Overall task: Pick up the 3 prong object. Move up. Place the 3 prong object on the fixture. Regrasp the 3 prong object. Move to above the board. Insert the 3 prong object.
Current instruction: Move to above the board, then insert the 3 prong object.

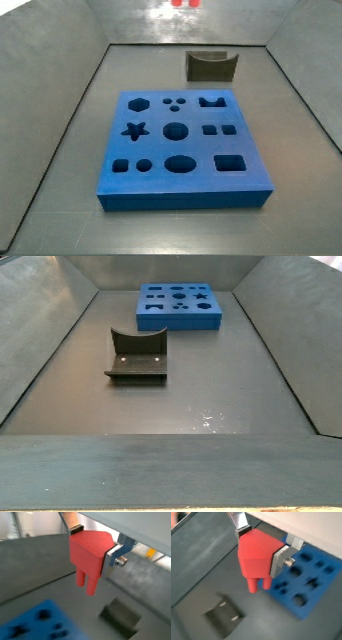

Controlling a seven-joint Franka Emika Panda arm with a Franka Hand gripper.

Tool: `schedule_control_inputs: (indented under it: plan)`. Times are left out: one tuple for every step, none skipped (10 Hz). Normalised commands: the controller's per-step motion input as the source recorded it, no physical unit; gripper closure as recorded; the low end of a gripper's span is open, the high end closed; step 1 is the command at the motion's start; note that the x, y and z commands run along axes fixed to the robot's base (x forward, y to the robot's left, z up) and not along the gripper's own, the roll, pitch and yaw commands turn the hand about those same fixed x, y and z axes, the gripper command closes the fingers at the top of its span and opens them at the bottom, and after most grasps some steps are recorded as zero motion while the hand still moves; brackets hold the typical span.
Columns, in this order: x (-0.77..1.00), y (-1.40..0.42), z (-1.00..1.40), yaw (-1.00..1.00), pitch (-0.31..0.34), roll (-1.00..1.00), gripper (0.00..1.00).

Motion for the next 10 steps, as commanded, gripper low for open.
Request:
schedule_control_inputs:
  plan:
    - [-0.45,-0.99,0.4,-0.14,0.055,-1.0,1.0]
    - [-0.37,-0.79,0.31,-0.13,0.048,-0.97,1.0]
    - [-0.22,-0.38,0.15,-0.07,0.017,-0.65,1.0]
    - [-0.13,-0.2,0.08,-0.04,0.003,-0.45,1.0]
    - [-0.09,-0.09,0.04,-0.02,-0.008,-0.29,1.0]
    - [-0.05,-0.05,0.02,-0.01,-0.015,-0.2,1.0]
    - [-0.02,0.0,0.0,0.0,0.0,0.0,1.0]
    - [-0.08,0.01,0.0,0.0,0.0,0.0,1.0]
    - [-0.03,0.07,-0.06,0.0,0.0,0.0,1.0]
    - [0.0,0.19,-0.15,0.0,0.017,0.0,1.0]
